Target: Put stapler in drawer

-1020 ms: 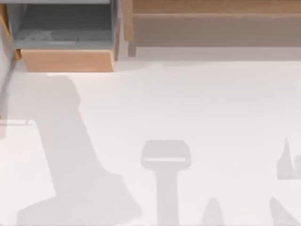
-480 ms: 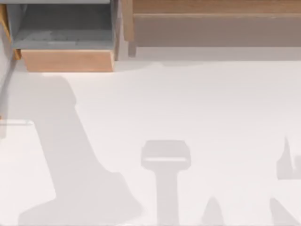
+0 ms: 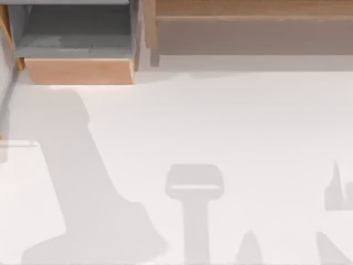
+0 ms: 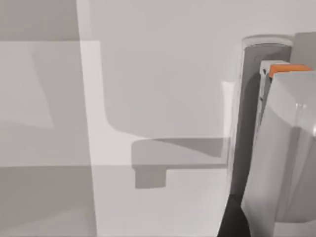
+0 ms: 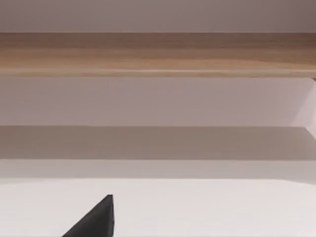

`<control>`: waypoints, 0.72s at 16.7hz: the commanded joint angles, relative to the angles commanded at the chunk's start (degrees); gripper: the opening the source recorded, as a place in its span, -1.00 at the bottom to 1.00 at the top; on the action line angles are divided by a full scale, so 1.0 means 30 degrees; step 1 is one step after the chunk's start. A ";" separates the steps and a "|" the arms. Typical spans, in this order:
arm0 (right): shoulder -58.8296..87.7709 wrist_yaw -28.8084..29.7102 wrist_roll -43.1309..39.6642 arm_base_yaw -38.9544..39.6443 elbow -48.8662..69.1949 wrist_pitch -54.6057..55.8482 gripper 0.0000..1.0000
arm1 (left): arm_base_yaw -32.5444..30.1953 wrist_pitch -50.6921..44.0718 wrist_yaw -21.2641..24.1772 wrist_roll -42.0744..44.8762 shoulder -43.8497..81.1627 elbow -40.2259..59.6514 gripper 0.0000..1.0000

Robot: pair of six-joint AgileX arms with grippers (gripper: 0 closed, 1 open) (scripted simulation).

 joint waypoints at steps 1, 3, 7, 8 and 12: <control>0.0000 0.0000 0.0000 0.0000 0.0000 0.0000 1.00 | 0.0000 0.0000 0.0000 0.0000 0.0000 0.0000 0.06; 0.0000 0.0000 0.0000 0.0000 0.0000 0.0000 1.00 | 0.0000 0.0000 0.0000 0.0000 0.0000 0.0000 0.36; 0.0000 0.0000 0.0000 0.0000 0.0000 0.0000 1.00 | 0.0000 0.0000 0.0000 0.0000 0.0000 0.0000 0.96; 0.0000 0.0000 0.0000 0.0000 0.0000 0.0000 1.00 | 0.0000 0.0000 0.0000 0.0000 0.0000 0.0000 1.00; 0.0000 0.0000 0.0000 0.0000 0.0000 0.0000 1.00 | 0.0000 0.0000 0.0000 0.0000 0.0000 0.0000 1.00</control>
